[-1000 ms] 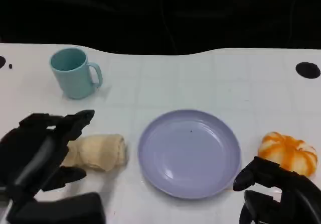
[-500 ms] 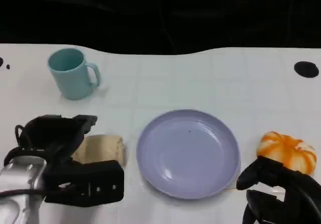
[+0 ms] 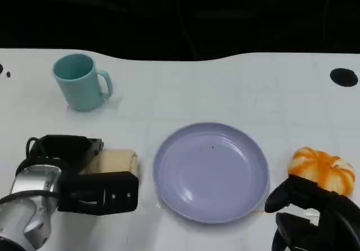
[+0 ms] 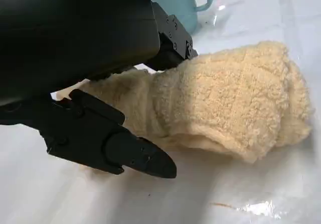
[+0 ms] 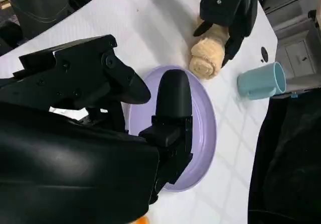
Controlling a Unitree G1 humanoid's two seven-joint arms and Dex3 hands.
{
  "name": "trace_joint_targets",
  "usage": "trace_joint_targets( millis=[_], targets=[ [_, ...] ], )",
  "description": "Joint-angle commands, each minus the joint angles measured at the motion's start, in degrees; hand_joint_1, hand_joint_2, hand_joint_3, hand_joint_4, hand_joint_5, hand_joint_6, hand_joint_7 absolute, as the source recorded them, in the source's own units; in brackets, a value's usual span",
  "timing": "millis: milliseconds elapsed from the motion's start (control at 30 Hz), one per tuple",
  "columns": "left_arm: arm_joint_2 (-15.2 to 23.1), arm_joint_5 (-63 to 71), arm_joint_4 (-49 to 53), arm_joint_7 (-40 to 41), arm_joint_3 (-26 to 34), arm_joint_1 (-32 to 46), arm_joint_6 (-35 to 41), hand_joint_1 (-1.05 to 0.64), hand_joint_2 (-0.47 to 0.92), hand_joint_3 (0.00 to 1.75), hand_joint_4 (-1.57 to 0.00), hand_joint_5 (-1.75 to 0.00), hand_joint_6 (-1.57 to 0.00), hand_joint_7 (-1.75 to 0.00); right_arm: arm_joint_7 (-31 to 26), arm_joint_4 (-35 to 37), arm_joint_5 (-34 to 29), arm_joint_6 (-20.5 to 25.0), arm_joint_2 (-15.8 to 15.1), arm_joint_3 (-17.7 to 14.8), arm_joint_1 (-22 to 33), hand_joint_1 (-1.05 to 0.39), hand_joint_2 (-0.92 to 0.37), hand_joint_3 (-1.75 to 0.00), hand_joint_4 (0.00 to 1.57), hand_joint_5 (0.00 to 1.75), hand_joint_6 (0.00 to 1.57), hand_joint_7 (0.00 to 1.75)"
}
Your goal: Grasp the towel on the left side of the plate with the left hand and place it into the plate.
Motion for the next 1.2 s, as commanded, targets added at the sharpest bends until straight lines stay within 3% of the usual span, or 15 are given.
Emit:
trace_joint_targets(
  millis=[33, 67, 133, 167, 200, 300, 333, 400, 433, 533, 633, 800, 967, 1200],
  targets=[
    [0.6, -1.7, 6.0, 7.9, -1.0, 0.1, -4.7, -0.25, 0.92, 0.21, -0.81, -0.95, -0.92, -0.06, -0.2, 0.2, 0.0, 0.1, -0.1, -0.2, -0.5, -0.07, -0.74, -1.01, 0.63, 1.75, 0.46, 1.59],
    [0.8, -2.1, 7.3, 10.6, -1.1, 0.1, -6.3, -0.24, 0.92, 0.22, -0.82, -0.97, -0.96, -0.06, -0.2, 0.2, 0.1, 0.1, -0.1, -0.2, -0.5, -0.07, -0.74, -1.01, 0.63, 1.75, 0.46, 1.58],
    [1.0, -2.0, 10.0, 16.4, -1.5, 0.1, -8.9, -0.25, 0.92, 0.11, -0.83, -1.4, -1.17, -0.11, -0.1, 0.4, -0.1, -0.1, -0.2, -0.1, -0.6, -0.08, -0.74, -1.01, 0.63, 1.75, 0.47, 1.58],
    [1.1, -2.1, 11.1, 18.6, -1.5, 0.1, -10.0, -0.24, 0.92, 0.11, -0.83, -1.57, -1.16, -0.32, -0.1, 0.4, -0.2, -0.1, -0.3, -0.1, -0.7, -0.08, -0.74, -1.01, 0.63, 1.75, 0.47, 1.58],
    [1.1, -2.2, 11.9, 20.0, -1.7, 0.0, -10.6, -0.23, 0.92, 0.15, -0.85, -1.67, -0.98, -0.82, 0.0, 0.5, -0.2, -0.1, -0.4, 0.0, -0.7, -0.08, -0.73, -1.01, 0.63, 1.75, 0.47, 1.58],
    [1.0, -3.0, 13.2, 25.0, -1.6, 0.4, -12.3, -0.21, 0.92, 0.28, -0.86, -1.74, -0.76, -1.44, 0.0, 0.6, -0.1, -0.1, -0.4, -0.1, -0.7, -0.09, -0.73, -1.0, 0.63, 1.75, 0.47, 1.57],
    [1.0, -3.0, 13.3, 27.8, -1.6, 0.8, -13.2, -0.21, 0.92, 0.31, -0.86, -1.74, -0.72, -1.52, 0.0, 0.7, -0.1, -0.1, -0.4, -0.1, -0.7, -0.08, -0.73, -1.0, 0.63, 1.75, 0.47, 1.57],
    [1.0, -3.0, 13.8, 31.8, -1.7, 1.2, -14.5, -0.21, 0.89, 0.34, -0.83, -1.75, -0.83, -1.08, 0.1, 0.8, -0.1, -0.3, -0.4, -0.2, -0.8, -0.08, -0.74, -1.0, 0.63, 1.75, 0.47, 1.57],
    [1.1, -2.4, 14.0, 35.4, -2.1, 1.6, -15.5, -0.21, 0.88, 0.34, -0.82, -1.75, -0.86, -1.01, 0.1, 0.9, -0.1, -0.4, -0.3, -0.2, -0.8, -0.08, -0.74, -1.0, 0.63, 1.75, 0.47, 1.57],
    [1.1, -1.0, 14.9, 43.1, -3.3, 2.1, -17.2, -0.19, 0.78, 0.49, -0.83, -1.75, -0.81, -1.29, 0.1, 1.2, -0.2, -0.5, -0.3, -0.2, -1.0, -0.08, -0.73, -1.0, 0.63, 1.75, 0.48, 1.56],
    [0.6, -1.3, 14.9, 44.8, -3.1, 2.1, -16.0, -0.2, 0.71, 0.62, -0.81, -1.75, -0.77, -1.38, 0.1, 1.7, -0.2, -0.7, -0.3, -0.1, -1.2, -0.07, -0.74, -1.0, 0.64, 1.75, 0.48, 1.56],
    [-1.5, -7.8, 11.0, 41.4, 1.4, 3.1, -13.8, -0.19, 0.73, 0.57, -0.8, -1.75, -0.64, -1.64, 0.4, 2.9, -0.3, -1.3, -0.2, -0.1, -1.6, -0.06, -0.74, -1.01, 0.64, 1.75, 0.48, 1.56],
    [-3.1, -14.5, 3.0, 34.2, 5.5, 4.8, -10.9, -0.16, 0.75, 0.58, -0.87, -1.75, -0.63, -1.71, 0.4, 3.5, -0.1, -1.1, 0.0, 0.0, -1.8, -0.06, -0.73, -1.0, 0.64, 1.75, 0.48, 1.56],
    [-3.9, -13.8, -7.9, 27.4, 5.3, 4.5, -6.7, -0.17, 0.65, 0.77, -0.88, -1.75, -0.61, -1.74, 0.5, 2.8, -0.4, -1.3, -0.3, 0.0, -1.1, -0.04, -0.75, -1.01, 0.63, 1.75, 0.49, 1.55]
  ],
)
